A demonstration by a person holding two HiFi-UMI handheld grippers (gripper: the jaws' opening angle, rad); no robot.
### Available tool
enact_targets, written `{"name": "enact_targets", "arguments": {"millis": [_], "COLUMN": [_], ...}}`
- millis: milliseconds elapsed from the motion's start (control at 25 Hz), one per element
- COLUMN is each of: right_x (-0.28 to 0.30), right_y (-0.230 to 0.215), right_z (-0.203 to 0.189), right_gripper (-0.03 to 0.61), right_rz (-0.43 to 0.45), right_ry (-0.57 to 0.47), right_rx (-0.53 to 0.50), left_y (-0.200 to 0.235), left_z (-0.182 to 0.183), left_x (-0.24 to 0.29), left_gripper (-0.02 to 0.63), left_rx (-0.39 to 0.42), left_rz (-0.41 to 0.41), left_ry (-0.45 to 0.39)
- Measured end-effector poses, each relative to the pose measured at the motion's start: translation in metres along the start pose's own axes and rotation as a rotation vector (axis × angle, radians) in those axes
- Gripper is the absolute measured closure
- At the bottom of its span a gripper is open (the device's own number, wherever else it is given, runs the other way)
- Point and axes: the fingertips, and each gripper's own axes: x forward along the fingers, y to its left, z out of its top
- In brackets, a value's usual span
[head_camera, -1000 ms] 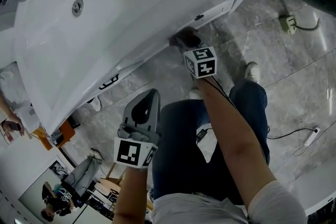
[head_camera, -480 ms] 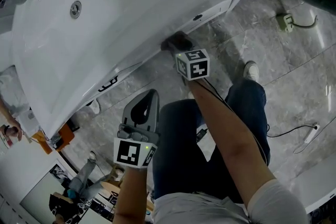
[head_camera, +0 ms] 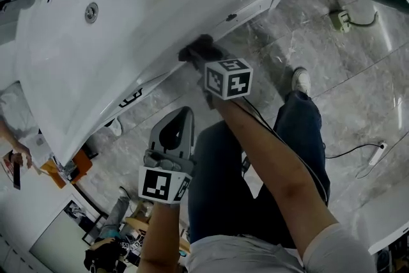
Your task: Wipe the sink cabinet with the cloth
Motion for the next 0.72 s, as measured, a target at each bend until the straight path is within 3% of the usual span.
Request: {"name": "enact_targets", "arguments": {"millis": [320,720], "right_x": [-0.026,-0.049], "right_y": [0.059,0.099], "right_z": [0.032,0.062], "right_gripper": [0.465,0.465], "right_rz": [0.084,0.133], "right_ry": [-0.016,-0.072], "right_rx": [0.105,0.11], "left_y": [-0.024,-0.035], "left_z": [0.019,0.044], "left_x": [-0.006,-0.031], "left_gripper": [0.603,0.603], "left_rx": [0.013,0.004], "left_rz": [-0.046,-0.038], "left_ry": [0.021,0.041]}}
